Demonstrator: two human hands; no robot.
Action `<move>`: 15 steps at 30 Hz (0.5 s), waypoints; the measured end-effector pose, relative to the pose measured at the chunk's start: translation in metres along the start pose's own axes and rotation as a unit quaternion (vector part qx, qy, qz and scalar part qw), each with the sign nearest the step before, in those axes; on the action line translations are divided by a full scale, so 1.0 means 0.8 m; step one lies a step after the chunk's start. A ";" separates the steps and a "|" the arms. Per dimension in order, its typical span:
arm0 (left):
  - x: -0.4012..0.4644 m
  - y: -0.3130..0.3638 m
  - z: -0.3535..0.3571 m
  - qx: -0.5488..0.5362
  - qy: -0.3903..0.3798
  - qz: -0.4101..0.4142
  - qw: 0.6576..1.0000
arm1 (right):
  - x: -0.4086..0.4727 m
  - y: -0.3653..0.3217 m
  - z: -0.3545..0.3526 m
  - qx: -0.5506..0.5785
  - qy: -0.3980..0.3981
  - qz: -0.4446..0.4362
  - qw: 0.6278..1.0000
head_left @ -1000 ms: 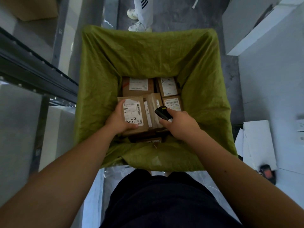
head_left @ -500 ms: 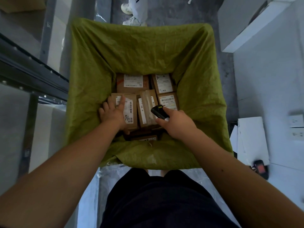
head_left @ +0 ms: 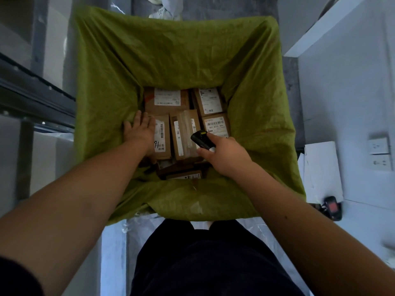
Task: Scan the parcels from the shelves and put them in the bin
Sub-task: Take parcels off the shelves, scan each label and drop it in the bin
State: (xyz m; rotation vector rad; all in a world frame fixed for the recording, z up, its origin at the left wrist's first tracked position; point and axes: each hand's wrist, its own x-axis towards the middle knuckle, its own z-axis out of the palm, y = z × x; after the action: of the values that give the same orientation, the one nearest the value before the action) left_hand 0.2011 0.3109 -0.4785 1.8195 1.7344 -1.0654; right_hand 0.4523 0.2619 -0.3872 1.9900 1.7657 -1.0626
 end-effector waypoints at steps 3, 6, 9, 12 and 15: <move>0.006 0.000 0.000 -0.002 0.006 0.007 1.000 | 0.003 -0.003 0.002 -0.002 0.004 0.001 1.000; 0.006 -0.001 0.006 0.004 0.006 0.015 1.000 | 0.005 -0.007 0.004 -0.006 0.004 -0.001 1.000; 0.002 0.000 0.009 0.000 0.006 0.023 1.000 | 0.005 -0.012 0.004 -0.017 0.003 -0.004 1.000; -0.007 0.008 0.012 -0.035 0.011 0.033 0.999 | 0.003 -0.013 0.005 -0.033 0.007 -0.008 0.999; -0.025 0.020 0.021 -0.081 0.015 0.033 0.996 | -0.001 -0.014 0.005 -0.049 0.010 -0.006 0.999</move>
State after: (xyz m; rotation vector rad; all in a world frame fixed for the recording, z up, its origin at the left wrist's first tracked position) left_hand 0.2139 0.2833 -0.4775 1.7871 1.7123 -0.8494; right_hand 0.4404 0.2612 -0.3863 1.9398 1.8056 -0.9436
